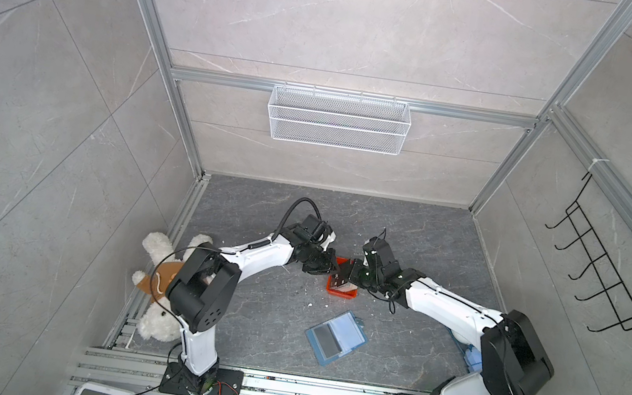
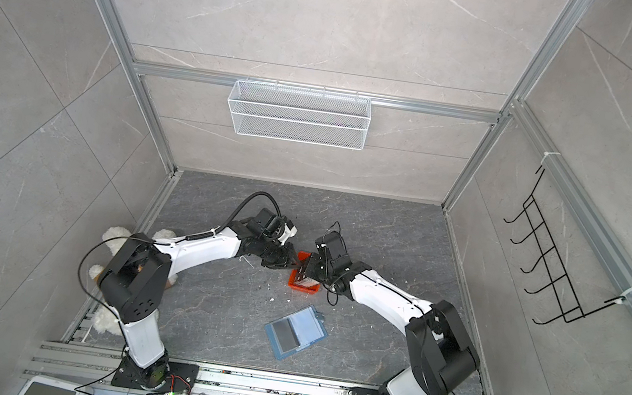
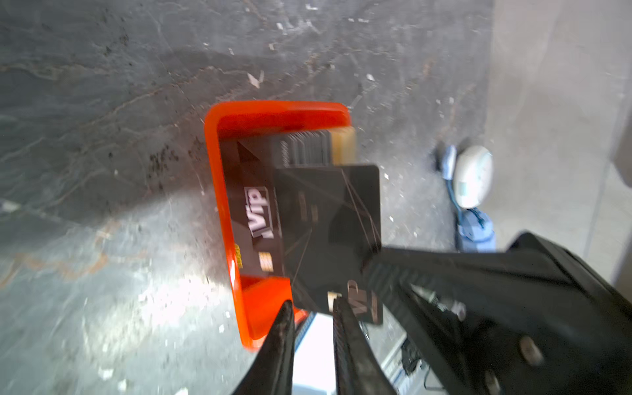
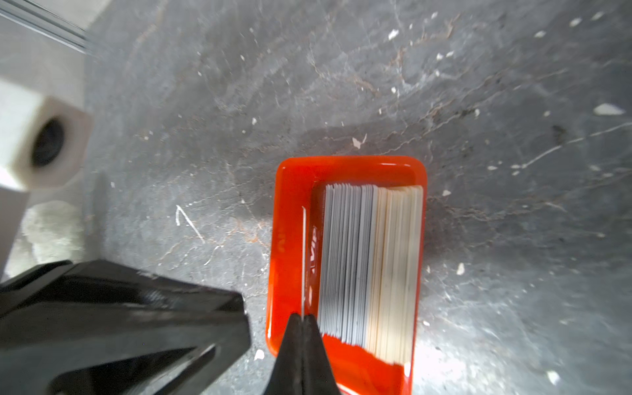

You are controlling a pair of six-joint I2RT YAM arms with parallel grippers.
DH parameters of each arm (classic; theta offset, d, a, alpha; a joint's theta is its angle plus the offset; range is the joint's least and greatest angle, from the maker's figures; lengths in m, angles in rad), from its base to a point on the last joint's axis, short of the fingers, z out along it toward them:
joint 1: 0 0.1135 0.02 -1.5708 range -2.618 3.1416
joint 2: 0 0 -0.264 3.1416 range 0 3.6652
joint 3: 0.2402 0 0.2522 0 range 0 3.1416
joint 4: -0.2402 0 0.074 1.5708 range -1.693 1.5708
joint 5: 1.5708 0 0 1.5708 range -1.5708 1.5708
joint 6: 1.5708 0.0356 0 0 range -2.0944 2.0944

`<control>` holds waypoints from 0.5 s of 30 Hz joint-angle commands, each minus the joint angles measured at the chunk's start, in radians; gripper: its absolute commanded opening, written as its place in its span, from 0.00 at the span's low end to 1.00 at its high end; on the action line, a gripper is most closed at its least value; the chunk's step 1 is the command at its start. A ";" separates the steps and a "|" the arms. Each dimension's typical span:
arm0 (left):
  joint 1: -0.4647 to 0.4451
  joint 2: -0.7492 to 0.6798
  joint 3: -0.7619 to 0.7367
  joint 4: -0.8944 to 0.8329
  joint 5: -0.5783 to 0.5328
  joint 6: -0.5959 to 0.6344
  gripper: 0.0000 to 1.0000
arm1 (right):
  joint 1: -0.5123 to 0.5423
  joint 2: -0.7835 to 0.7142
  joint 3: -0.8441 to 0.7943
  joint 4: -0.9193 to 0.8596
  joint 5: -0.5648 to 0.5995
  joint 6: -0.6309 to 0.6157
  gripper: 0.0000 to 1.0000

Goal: Put the credit cards into the card holder

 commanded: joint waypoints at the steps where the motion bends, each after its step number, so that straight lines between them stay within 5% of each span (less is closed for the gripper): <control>1: -0.007 -0.114 -0.068 0.045 0.018 -0.014 0.24 | 0.002 -0.082 -0.040 -0.032 0.006 -0.009 0.00; 15: -0.035 -0.470 -0.527 0.388 0.049 -0.207 0.25 | -0.008 -0.439 -0.278 -0.023 -0.080 -0.069 0.00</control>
